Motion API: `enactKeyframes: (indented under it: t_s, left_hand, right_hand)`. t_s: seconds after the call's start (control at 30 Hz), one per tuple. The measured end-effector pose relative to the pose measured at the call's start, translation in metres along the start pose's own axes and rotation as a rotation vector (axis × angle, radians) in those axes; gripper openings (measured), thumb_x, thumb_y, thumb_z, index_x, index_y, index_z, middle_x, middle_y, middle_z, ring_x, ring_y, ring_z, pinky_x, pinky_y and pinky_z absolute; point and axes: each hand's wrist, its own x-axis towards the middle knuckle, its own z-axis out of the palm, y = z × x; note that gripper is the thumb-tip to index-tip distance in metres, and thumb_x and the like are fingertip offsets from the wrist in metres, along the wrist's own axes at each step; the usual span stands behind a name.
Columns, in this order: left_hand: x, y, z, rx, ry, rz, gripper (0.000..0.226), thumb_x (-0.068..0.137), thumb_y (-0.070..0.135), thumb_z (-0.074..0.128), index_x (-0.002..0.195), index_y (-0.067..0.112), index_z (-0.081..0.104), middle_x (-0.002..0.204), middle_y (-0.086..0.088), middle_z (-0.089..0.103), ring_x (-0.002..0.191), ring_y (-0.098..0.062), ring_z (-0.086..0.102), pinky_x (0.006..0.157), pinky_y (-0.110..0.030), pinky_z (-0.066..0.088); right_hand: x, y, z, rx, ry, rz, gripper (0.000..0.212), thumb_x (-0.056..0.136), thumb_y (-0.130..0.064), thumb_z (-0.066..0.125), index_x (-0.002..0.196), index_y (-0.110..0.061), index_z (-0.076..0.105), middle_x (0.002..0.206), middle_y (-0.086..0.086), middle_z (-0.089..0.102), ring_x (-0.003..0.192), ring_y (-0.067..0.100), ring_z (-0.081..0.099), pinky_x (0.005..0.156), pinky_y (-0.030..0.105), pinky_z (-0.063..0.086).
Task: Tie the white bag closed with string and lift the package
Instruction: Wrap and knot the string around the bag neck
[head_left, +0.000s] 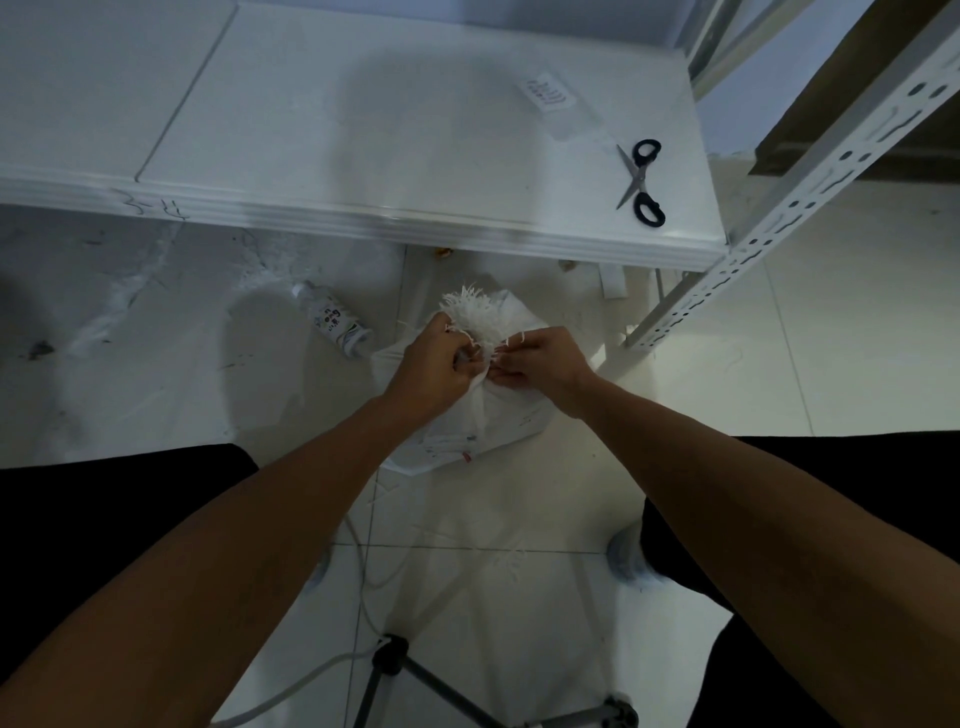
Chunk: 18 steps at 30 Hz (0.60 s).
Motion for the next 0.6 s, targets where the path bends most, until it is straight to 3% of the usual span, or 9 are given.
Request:
enactKeyframes:
  t_s: [0.27,0.43,0.6]
  left_hand:
    - [-0.0036,0.0016,-0.0020,0.008,0.052,-0.032,0.020,0.080,0.029,0.074,0.084,0.010,0.071,0.099,-0.004,0.055,0.082,-0.018,0.059,0.071,-0.028,0.046]
    - [-0.0036,0.0025,-0.0031,-0.003,0.060,-0.039,0.021,0.081,0.031,0.073,0.088,0.011,0.072,0.101,-0.004,0.056,0.084,-0.018,0.060,0.074,-0.030,0.050]
    - [-0.0049,0.0026,-0.0021,-0.008,0.061,-0.046,0.020,0.082,0.030,0.072,0.090,0.012,0.072,0.103,-0.003,0.055,0.085,-0.017,0.059,0.071,-0.023,0.041]
  right_hand:
    - [0.0006,0.0008,-0.0019,-0.006,-0.001,0.006,0.020,0.081,0.009,0.069,0.099,0.017,0.065,0.088,0.027,0.069,0.081,0.033,0.070,0.078,0.039,0.062]
    - [-0.0001,-0.0009,-0.0005,-0.025,0.020,-0.013,0.018,0.082,0.008,0.067,0.099,0.015,0.066,0.084,0.023,0.071,0.077,0.029,0.071,0.076,0.035,0.062]
    - [-0.0007,-0.0003,-0.0006,-0.017,0.015,-0.018,0.020,0.081,0.009,0.068,0.099,0.017,0.065,0.085,0.025,0.070,0.076,0.029,0.071,0.075,0.035,0.062]
